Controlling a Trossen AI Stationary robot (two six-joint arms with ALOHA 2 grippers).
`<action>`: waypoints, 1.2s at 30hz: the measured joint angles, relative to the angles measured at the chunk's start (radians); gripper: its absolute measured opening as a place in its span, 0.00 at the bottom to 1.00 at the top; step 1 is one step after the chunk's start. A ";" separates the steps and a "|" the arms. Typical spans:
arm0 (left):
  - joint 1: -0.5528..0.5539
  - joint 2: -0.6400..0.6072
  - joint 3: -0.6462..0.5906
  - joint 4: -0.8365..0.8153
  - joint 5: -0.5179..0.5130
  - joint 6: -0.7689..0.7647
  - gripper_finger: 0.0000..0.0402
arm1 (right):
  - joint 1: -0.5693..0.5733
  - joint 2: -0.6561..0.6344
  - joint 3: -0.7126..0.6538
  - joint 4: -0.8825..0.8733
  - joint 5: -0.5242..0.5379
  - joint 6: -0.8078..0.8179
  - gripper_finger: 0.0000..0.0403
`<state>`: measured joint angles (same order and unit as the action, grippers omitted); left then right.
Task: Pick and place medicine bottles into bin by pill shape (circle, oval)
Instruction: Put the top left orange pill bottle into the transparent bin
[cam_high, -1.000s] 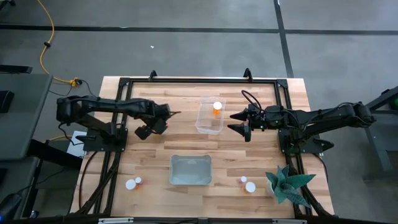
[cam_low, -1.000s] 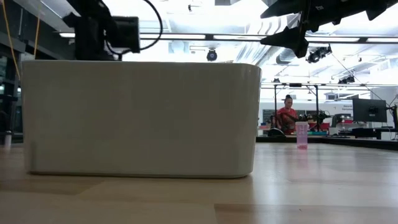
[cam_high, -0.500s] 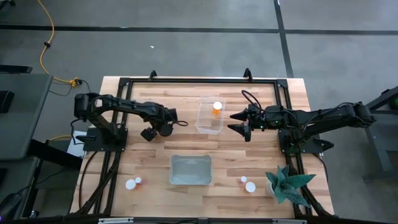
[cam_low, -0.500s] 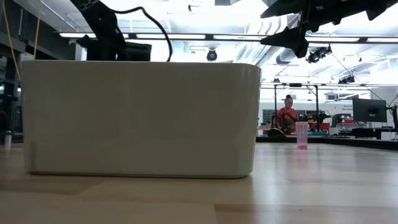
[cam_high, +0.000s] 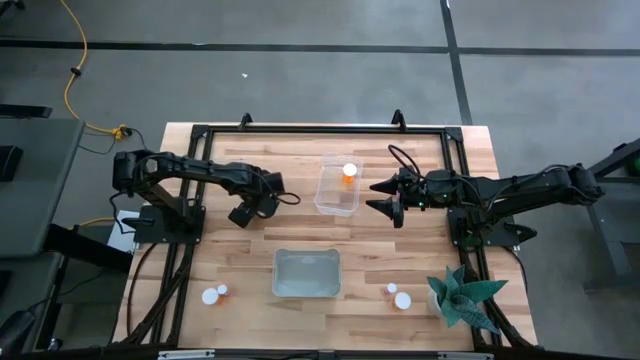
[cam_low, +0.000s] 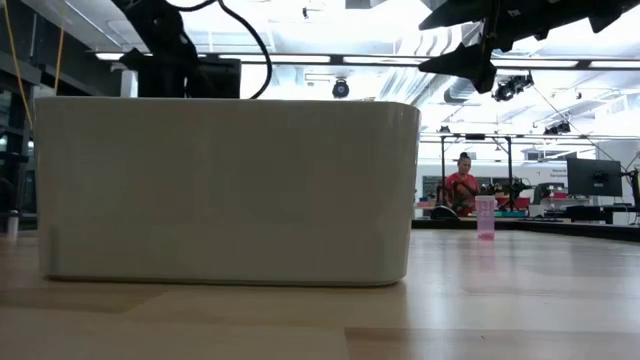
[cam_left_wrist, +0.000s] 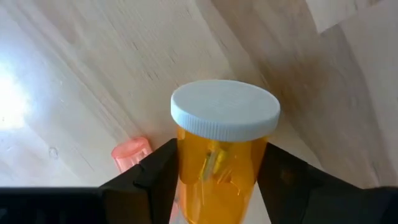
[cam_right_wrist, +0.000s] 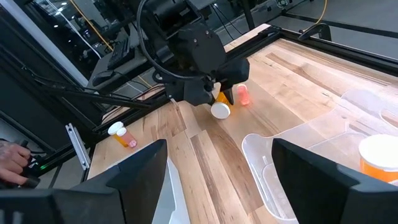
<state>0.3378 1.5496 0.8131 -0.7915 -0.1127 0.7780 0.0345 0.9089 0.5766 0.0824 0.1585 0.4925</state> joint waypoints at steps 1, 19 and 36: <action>0.000 -0.003 0.000 -0.001 0.002 -0.005 0.43 | 0.000 0.000 0.000 -0.001 0.000 0.000 0.70; 0.010 -0.250 0.044 0.052 0.146 -0.336 0.47 | 0.000 0.028 0.000 0.123 0.000 0.036 0.70; -0.135 -0.284 0.050 0.546 0.172 -0.794 0.47 | -0.002 0.446 0.317 0.063 -0.055 -0.313 0.70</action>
<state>0.2033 1.2659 0.8627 -0.2458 0.0595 -0.0162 0.0330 1.3545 0.8938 0.1455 0.1035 0.1795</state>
